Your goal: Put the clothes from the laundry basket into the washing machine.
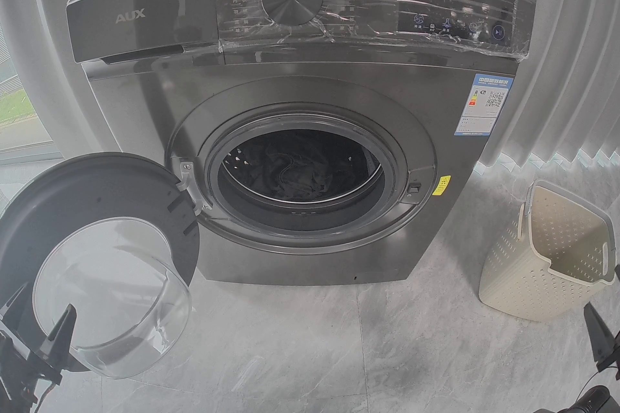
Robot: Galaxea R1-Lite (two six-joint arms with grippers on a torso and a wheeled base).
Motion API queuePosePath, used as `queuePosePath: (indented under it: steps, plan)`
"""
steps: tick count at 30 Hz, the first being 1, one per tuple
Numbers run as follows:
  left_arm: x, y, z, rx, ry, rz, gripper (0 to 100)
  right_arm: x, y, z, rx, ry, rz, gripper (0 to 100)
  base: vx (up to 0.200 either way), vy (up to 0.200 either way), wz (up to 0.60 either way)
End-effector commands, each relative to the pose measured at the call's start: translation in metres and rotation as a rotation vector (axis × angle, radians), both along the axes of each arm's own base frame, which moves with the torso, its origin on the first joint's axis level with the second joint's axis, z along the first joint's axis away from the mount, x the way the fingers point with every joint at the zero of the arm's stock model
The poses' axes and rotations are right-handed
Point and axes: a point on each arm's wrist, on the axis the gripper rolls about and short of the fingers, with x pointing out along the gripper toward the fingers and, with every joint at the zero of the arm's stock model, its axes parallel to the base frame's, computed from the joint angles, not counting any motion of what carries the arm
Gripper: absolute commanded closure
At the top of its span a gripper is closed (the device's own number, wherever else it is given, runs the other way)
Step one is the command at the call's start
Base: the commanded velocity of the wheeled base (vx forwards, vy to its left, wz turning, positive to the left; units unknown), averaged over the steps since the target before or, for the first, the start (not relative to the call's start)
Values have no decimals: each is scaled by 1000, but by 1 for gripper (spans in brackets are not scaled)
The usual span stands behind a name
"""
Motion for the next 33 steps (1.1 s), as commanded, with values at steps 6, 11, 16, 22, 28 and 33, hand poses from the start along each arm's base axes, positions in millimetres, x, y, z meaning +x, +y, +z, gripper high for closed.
queuePosePath:
  steps: [6, 11, 16, 22, 28, 33]
  plan:
    - [-38, 6, -37, 21, -21, -1, 0, -30, -2, -52, -35, 114, -131, 0, 0, 0, 0]
    - [-38, 6, -44, 42, 40, 22, 0, -29, -5, -52, 1, 139, -286, 0, 0, 0, 0]
    - [-38, 7, -48, 34, 86, 107, 0, -29, -5, -56, 17, 180, -284, 0, 0, 0, 0]
    - [-38, 7, -49, 20, 89, 124, 0, -29, -5, -56, 19, 175, -283, 0, -33, 0, 0]
    - [-38, 7, -49, 9, 88, 124, 0, -29, -5, -56, 19, 175, -283, 0, -167, 0, 0]
    - [-38, 7, -49, -5, 88, 124, 0, -29, -5, -56, 19, 175, -283, 0, 0, 0, 0]
